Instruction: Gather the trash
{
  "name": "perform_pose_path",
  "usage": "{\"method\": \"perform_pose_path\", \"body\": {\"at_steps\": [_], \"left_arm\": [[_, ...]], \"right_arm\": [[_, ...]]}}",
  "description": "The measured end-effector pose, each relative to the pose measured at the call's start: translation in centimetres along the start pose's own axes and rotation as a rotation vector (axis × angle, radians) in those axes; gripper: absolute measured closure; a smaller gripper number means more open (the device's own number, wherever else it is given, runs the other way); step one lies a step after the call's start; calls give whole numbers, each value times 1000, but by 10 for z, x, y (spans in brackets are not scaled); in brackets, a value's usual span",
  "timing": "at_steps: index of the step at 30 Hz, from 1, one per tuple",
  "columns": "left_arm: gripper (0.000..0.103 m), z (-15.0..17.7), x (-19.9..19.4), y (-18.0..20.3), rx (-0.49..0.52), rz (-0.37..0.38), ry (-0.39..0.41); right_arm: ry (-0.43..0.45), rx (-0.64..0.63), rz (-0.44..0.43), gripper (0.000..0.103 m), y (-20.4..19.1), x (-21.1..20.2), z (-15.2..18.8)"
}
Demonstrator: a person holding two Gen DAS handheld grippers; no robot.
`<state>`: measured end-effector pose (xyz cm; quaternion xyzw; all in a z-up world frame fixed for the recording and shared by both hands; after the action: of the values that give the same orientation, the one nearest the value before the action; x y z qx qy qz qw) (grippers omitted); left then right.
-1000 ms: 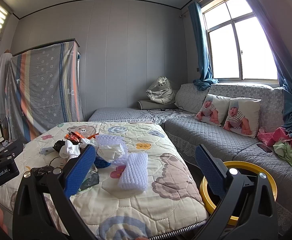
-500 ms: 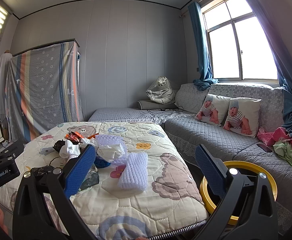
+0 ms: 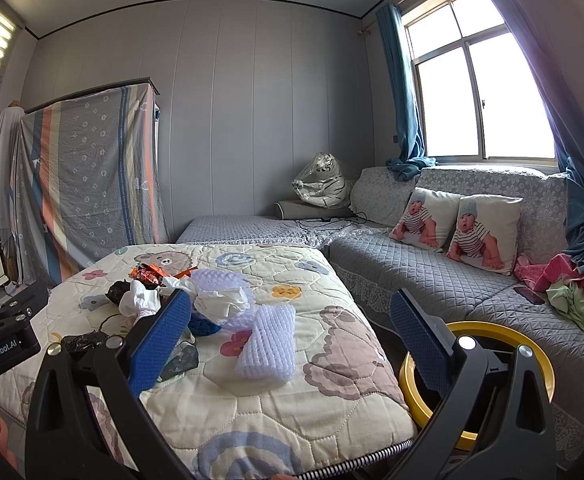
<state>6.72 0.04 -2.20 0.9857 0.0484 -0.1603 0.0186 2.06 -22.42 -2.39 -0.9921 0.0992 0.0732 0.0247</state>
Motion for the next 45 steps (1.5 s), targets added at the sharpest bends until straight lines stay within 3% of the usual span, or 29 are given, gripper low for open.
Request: {"method": "perform_pose_path", "body": {"at_steps": [23, 33, 40, 45], "left_arm": [[8, 12, 1, 1, -4, 0, -7], [8, 16, 5, 8, -11, 88, -59], [8, 18, 15, 11, -37, 197, -84], [8, 19, 49, 1, -18, 212, -145]], "right_arm": [[9, 4, 3, 8, 2, -1, -3], [27, 51, 27, 8, 22, 3, -15], [-82, 47, 5, 8, 39, 38, -2], [-230, 34, -95, 8, 36, 85, 22]]}}
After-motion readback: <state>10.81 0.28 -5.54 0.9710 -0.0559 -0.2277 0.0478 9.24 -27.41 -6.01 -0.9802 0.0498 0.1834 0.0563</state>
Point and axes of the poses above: each gripper's, at about its wrist camera, not at the fingertips, and x roughly the way its jaws point, y to its right, z to its underside, the point moved 7 cm from there along x, roughly the way its jaws point, and after that the axes turned 5 degrees about -z, right-handed, at the moved point
